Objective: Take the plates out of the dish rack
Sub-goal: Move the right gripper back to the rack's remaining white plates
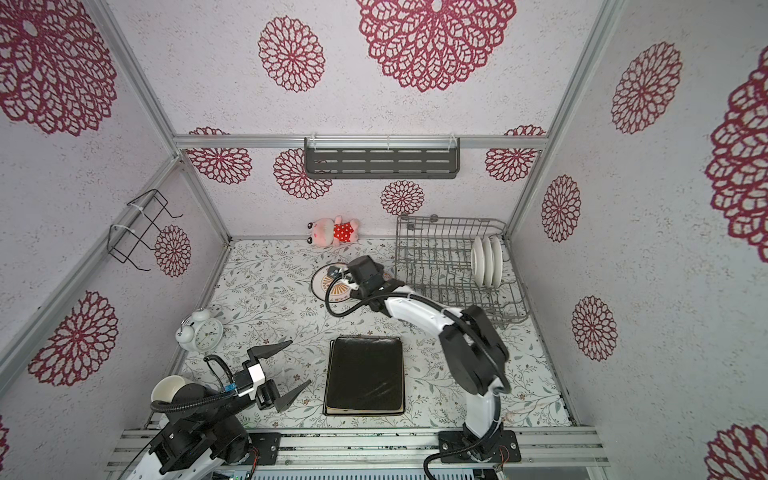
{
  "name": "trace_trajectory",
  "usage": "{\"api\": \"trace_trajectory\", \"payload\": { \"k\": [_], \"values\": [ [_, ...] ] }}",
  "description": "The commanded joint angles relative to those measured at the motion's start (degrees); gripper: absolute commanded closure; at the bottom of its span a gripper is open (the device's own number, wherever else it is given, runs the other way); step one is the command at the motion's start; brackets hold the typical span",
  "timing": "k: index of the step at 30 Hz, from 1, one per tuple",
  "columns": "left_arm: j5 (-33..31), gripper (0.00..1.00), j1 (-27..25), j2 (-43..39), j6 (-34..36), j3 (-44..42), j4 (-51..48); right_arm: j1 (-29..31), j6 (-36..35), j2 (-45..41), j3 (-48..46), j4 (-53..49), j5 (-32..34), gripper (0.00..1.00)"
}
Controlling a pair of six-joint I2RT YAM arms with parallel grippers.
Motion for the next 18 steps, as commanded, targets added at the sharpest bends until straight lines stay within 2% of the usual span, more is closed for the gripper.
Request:
{"api": "trace_trajectory", "payload": {
  "k": [1,6,10,14,18],
  "values": [
    [-0.43,0.03,0.76,0.36,0.87,-0.19,0.47,-8.47,16.45,-12.08,-2.14,-3.62,-3.85,0.22],
    [-1.19,0.03,0.93,1.42,1.02,-0.42,0.71,-22.42,30.05,-23.4,-8.12,-5.82,-9.61,0.23],
    [-1.37,0.03,1.11,2.47,1.03,-0.51,1.0,-34.59,37.92,-28.06,-11.91,-5.91,-20.3,0.27],
    [-1.46,0.02,1.19,2.8,1.04,-0.48,0.95,-42.29,41.61,-27.71,-12.84,-5.42,-30.06,0.31],
    [-1.48,0.02,1.37,3.11,1.04,-0.49,0.86,-47.48,42.55,-22.66,-10.3,-6.34,-37.04,0.34]
  ]
}}
